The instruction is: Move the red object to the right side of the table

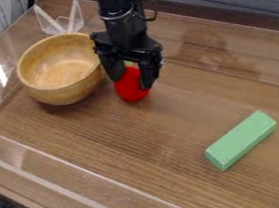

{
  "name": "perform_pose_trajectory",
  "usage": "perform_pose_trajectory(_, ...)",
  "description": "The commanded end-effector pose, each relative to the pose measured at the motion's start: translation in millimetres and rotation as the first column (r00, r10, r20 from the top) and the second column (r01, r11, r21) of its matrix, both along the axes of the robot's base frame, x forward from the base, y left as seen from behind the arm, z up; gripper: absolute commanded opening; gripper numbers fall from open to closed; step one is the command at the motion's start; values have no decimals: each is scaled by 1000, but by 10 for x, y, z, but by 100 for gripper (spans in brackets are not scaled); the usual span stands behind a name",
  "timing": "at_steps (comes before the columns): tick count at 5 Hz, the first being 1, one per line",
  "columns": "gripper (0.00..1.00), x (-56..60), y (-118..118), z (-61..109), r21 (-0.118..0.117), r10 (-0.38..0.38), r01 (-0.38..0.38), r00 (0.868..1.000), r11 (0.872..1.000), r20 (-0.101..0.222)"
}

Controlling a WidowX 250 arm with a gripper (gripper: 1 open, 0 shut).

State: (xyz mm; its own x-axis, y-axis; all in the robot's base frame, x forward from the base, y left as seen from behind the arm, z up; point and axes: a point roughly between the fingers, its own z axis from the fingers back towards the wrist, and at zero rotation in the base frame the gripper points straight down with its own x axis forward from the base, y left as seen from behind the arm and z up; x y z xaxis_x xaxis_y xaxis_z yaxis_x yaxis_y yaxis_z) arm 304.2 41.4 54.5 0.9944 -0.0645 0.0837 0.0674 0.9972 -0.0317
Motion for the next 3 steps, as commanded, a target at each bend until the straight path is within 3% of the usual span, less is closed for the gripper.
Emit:
perform_pose_trajectory(1, 100, 111, 44, 208, 18, 29, -30, 997, 999, 67)
perform_pose_trajectory(3, 100, 97, 49, 143, 21, -117, 116, 991, 993, 60)
